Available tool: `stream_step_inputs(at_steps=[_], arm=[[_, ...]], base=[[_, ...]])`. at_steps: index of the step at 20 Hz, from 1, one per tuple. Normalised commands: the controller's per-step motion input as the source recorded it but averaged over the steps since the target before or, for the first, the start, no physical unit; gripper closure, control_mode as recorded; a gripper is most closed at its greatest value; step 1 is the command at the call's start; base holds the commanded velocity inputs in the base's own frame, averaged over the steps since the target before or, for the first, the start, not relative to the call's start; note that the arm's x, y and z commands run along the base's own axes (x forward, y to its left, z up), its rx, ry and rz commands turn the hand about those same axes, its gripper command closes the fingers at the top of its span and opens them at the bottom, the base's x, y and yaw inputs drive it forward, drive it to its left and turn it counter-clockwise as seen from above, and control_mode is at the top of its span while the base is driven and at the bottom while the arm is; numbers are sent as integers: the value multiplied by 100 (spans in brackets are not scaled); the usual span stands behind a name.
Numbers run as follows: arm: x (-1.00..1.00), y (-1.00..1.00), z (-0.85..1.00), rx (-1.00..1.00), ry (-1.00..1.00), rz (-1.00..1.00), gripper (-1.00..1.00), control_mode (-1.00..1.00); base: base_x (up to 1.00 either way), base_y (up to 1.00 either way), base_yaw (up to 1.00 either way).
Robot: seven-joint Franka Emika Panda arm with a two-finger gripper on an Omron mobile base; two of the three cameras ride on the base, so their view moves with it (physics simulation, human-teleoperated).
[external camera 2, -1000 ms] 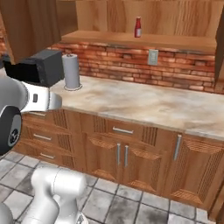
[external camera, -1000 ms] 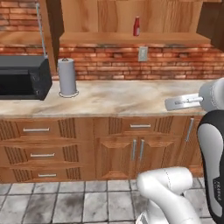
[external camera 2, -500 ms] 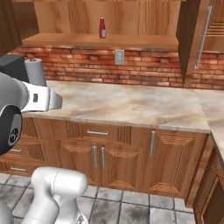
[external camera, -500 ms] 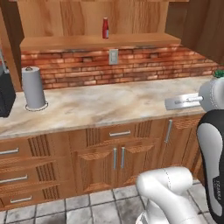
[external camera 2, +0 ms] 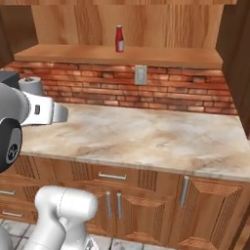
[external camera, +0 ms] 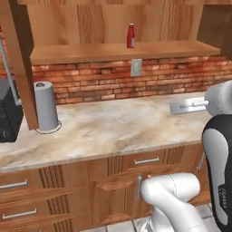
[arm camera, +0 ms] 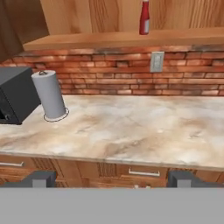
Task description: Take 2 condiments from the cabinet and move them on the counter near the stove.Make sure the condiments are lined up with each other, next to each other.
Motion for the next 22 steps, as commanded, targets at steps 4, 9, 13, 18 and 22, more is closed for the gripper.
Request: stream_step_inputs(at_steps=[4, 9, 13, 18, 22], arm=[[0, 0, 0, 0, 0, 0, -100, 100], [0, 0, 0, 0, 0, 0, -100, 100], [0, 0, 0, 0, 0, 0, -100, 100], [0, 0, 0, 0, 0, 0, -100, 100], [0, 0, 0, 0, 0, 0, -100, 100]], base=[[91, 2, 5], [79, 0, 5], [58, 0, 4], [15, 0, 1], [5, 0, 0]])
